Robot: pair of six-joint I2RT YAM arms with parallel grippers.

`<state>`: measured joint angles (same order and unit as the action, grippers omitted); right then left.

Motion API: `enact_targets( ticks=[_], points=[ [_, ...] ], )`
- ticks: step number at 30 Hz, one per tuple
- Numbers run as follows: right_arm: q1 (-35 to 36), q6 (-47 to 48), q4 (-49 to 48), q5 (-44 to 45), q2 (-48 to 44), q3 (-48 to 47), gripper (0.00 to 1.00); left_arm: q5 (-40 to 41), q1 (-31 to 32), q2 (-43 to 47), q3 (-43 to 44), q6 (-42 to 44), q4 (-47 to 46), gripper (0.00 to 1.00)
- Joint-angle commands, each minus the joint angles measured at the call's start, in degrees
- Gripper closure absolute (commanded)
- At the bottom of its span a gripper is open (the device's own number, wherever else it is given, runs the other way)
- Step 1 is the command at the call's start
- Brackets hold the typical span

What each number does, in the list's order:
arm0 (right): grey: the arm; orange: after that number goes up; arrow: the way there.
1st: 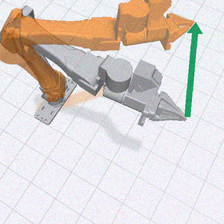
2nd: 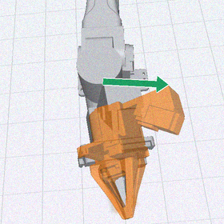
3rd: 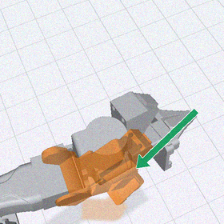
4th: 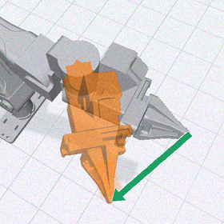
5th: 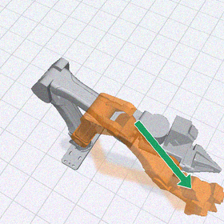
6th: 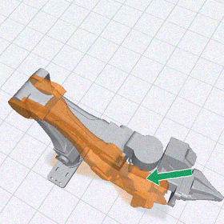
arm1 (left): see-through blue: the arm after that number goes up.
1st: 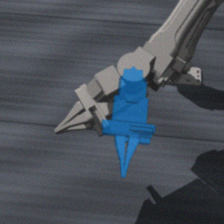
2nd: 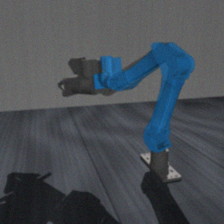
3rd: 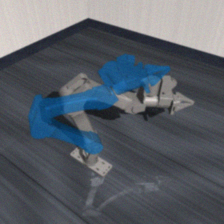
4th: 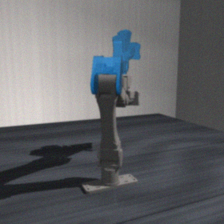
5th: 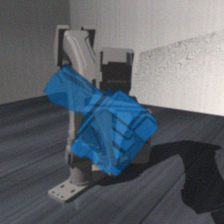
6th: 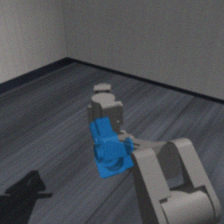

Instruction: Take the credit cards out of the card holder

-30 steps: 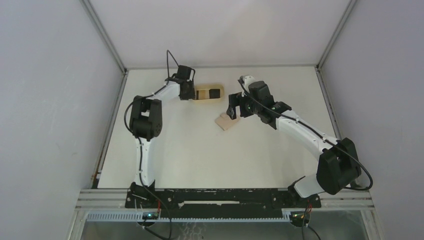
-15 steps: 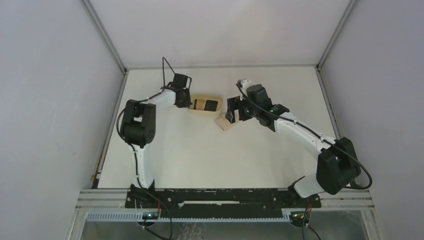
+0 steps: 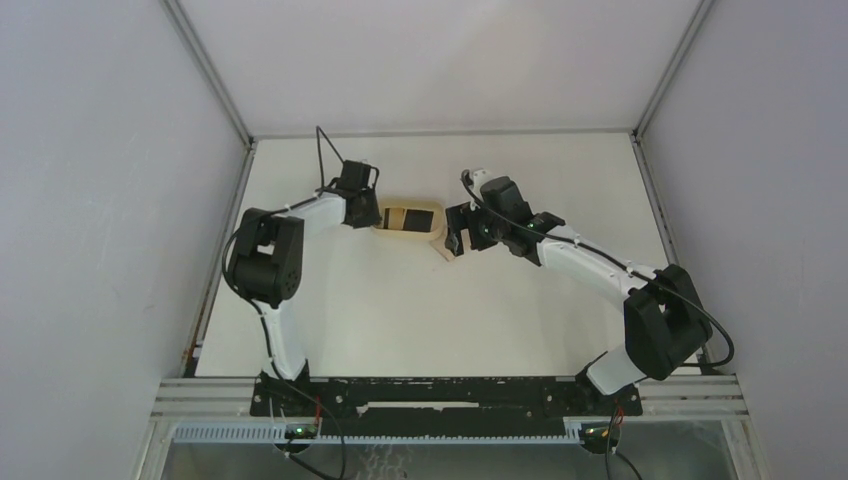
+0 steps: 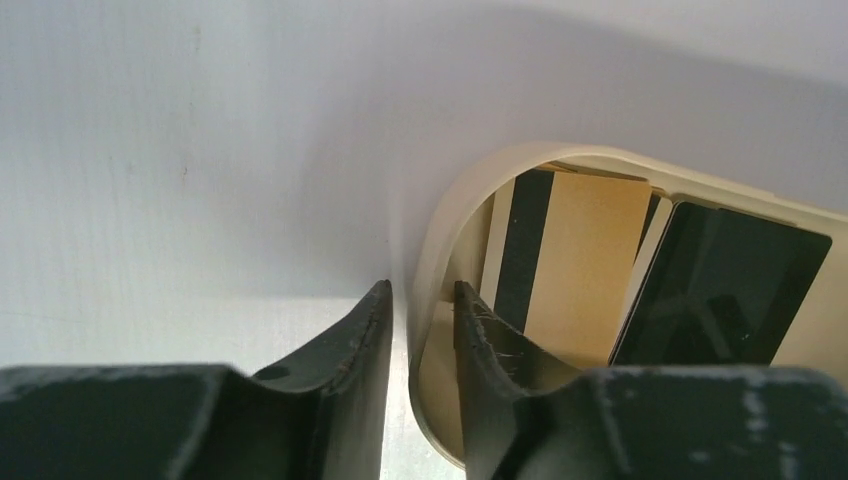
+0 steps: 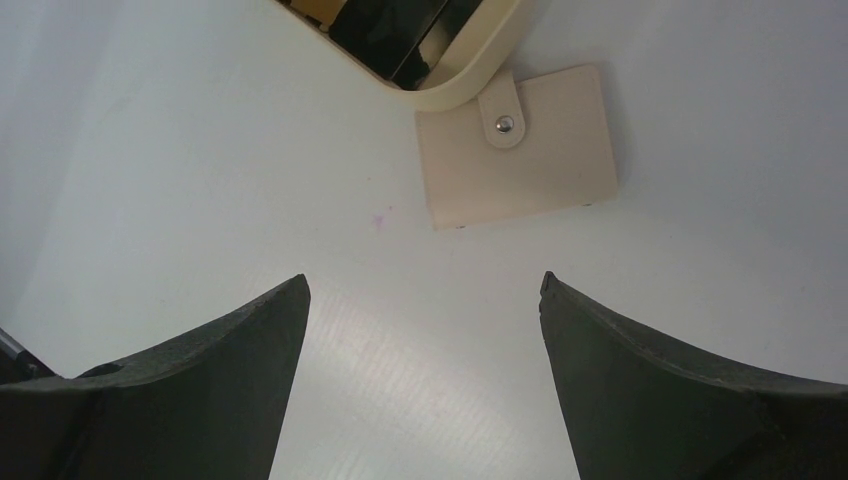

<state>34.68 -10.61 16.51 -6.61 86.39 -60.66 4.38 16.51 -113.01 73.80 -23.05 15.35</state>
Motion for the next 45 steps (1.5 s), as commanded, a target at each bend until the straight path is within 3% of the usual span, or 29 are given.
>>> enact_targets(
  ticks=[1,5,11,16,23,32,37,45],
  points=[
    [0.9,-0.7,-1.6,1.6,0.0,-0.1,0.05,0.5,0.6,3.1,-1.6,-1.6,-0.5,0.56],
    [1.1,-0.3,-2.2,1.9,0.5,-0.1,0.05,0.7,0.7,4.7,-1.5,-1.1,-0.4,0.37],
    [0.9,0.2,-3.8,1.1,1.6,0.0,0.04,2.4,0.6,9.8,0.7,0.3,1.9,0.25],
    [0.3,-0.1,-5.7,-0.1,3.4,-0.1,0.04,3.1,0.6,14.9,2.6,1.2,3.3,0.09],
    [-0.5,-0.2,-8.1,-1.5,6.5,0.0,0.05,-0.3,0.4,22.8,0.9,0.4,4.0,0.06],
    [-2.2,-0.9,-9.3,-4.6,11.9,-1.5,0.15,-0.5,-0.2,32.2,-7.2,2.1,2.8,0.00],
    [-2.0,-2.0,-9.6,-3.2,15.7,-2.7,0.17,-12.4,-0.8,31.4,-9.1,2.1,1.1,0.00],
    [-1.9,-1.3,-10.3,0.0,17.3,-6.1,0.18,-20.0,-0.8,37.0,-10.7,5.4,1.6,0.00]
  ],
)
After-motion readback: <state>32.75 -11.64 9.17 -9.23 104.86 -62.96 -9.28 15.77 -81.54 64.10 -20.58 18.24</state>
